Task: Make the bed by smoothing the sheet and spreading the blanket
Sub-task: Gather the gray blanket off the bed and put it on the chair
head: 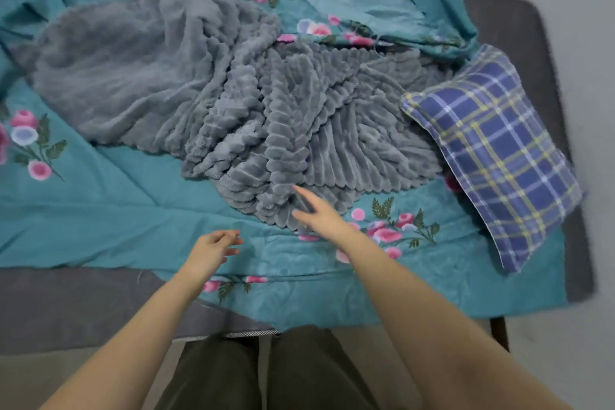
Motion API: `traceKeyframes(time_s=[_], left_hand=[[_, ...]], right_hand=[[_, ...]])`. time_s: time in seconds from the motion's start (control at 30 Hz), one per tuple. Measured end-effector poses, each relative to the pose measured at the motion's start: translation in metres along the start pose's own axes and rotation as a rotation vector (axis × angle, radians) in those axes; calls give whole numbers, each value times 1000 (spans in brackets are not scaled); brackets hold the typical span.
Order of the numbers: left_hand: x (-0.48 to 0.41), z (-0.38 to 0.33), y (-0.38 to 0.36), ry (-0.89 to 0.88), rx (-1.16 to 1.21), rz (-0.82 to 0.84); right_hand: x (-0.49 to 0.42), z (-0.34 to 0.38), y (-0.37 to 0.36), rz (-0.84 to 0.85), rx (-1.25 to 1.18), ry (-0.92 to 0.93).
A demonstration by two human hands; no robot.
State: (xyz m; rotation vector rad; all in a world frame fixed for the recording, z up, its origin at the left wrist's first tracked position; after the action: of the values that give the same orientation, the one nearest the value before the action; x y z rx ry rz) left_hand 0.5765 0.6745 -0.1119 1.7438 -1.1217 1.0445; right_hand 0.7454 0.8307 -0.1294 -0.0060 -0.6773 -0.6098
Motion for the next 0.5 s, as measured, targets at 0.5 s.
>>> traceKeyframes(time_s=[0.5], left_hand=[[27, 69, 21, -4, 256, -122]], right_hand=[[-66, 54, -42, -121, -357, -137]])
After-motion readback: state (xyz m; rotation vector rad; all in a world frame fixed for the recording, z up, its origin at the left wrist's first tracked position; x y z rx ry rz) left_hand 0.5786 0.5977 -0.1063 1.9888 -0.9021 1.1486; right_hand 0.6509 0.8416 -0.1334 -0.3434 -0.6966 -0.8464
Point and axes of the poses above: each hand's wrist, its own x-axis away from the middle knuckle, its own y-axis out of the back of the hand, z = x × y, the point moved 5 cm from there along -x, towards the middle knuckle, and after that the axes turned 10 degrees about y, right-handed, at the moved point
